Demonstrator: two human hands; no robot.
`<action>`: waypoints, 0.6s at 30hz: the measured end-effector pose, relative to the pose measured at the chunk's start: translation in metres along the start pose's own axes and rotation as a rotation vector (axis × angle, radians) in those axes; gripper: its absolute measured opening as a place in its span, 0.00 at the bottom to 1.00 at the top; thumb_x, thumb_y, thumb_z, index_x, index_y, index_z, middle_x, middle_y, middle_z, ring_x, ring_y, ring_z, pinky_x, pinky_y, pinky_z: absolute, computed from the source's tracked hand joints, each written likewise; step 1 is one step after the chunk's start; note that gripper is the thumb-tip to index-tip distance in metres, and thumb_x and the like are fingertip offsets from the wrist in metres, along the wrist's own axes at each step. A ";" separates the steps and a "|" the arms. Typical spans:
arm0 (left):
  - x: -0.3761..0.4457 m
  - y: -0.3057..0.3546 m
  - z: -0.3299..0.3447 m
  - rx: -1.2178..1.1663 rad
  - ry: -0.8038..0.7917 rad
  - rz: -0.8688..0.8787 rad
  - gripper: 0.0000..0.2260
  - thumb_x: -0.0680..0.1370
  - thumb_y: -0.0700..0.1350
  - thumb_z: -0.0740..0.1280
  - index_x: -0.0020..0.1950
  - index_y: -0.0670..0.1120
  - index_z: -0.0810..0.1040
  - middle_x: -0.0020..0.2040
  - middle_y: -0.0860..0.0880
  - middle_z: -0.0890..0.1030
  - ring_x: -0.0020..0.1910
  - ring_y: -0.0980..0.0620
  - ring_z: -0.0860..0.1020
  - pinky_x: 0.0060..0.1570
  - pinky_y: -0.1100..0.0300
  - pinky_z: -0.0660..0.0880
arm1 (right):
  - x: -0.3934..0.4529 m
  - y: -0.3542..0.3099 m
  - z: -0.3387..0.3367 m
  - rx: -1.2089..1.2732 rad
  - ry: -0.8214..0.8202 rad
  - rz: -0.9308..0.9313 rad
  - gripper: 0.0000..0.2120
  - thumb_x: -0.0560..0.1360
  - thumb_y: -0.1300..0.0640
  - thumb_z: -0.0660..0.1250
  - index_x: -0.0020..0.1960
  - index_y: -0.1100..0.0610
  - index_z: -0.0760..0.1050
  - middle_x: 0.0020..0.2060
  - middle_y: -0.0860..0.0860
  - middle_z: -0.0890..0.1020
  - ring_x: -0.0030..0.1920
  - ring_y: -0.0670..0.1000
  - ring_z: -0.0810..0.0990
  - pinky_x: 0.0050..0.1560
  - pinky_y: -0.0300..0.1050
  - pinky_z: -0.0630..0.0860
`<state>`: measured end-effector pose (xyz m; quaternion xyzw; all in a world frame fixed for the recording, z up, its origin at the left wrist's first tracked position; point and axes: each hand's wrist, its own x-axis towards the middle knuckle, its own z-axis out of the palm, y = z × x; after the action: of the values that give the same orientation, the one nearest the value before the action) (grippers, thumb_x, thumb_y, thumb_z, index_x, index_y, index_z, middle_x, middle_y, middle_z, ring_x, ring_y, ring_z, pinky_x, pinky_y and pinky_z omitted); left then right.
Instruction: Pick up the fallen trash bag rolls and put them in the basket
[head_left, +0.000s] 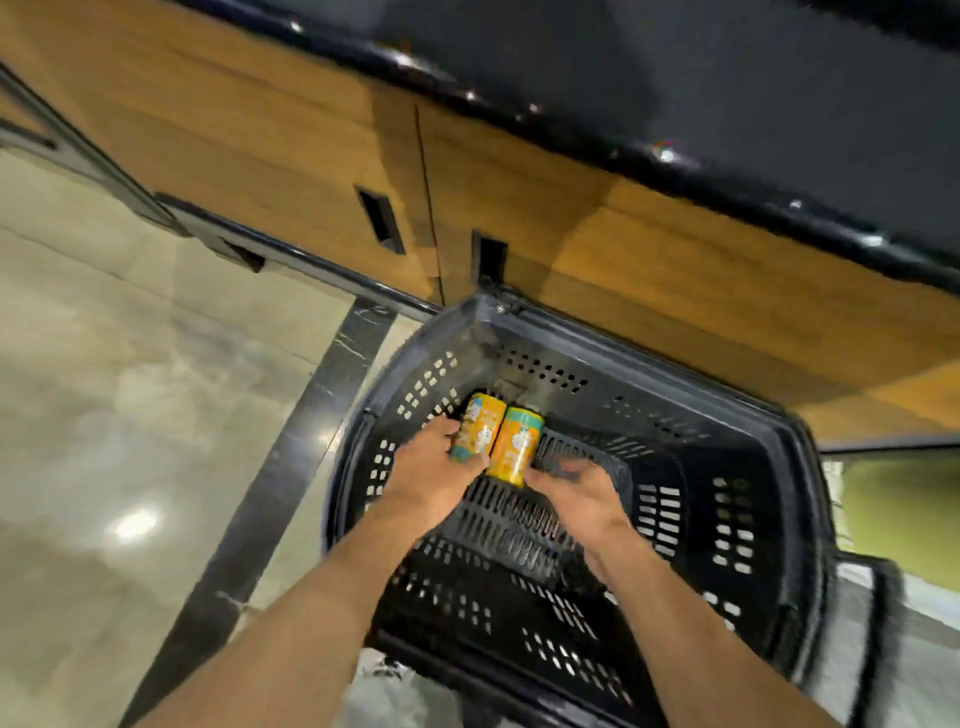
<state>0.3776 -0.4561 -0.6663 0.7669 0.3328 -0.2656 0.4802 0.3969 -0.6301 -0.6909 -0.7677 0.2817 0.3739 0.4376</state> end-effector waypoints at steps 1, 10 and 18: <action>-0.031 0.014 -0.017 -0.042 -0.004 -0.001 0.22 0.74 0.46 0.74 0.66 0.45 0.74 0.61 0.49 0.79 0.52 0.53 0.77 0.54 0.62 0.72 | -0.032 -0.014 -0.010 -0.020 -0.003 -0.002 0.30 0.73 0.48 0.77 0.69 0.57 0.72 0.60 0.53 0.79 0.61 0.54 0.78 0.65 0.52 0.74; -0.289 0.142 -0.228 -0.056 0.234 0.159 0.22 0.74 0.53 0.73 0.65 0.48 0.75 0.58 0.49 0.79 0.56 0.51 0.78 0.60 0.55 0.75 | -0.310 -0.189 -0.064 -0.386 -0.086 -0.342 0.20 0.75 0.47 0.73 0.63 0.53 0.75 0.57 0.51 0.80 0.58 0.55 0.79 0.55 0.49 0.75; -0.396 0.150 -0.395 0.597 0.472 0.341 0.22 0.78 0.59 0.62 0.69 0.52 0.70 0.63 0.50 0.77 0.60 0.49 0.77 0.56 0.50 0.77 | -0.464 -0.321 -0.001 -1.171 -0.050 -0.900 0.21 0.77 0.42 0.68 0.65 0.51 0.72 0.57 0.52 0.75 0.59 0.56 0.74 0.53 0.51 0.77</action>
<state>0.2748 -0.2446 -0.1370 0.9563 0.2106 -0.0841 0.1846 0.3805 -0.4349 -0.1611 -0.9080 -0.3164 0.2648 0.0735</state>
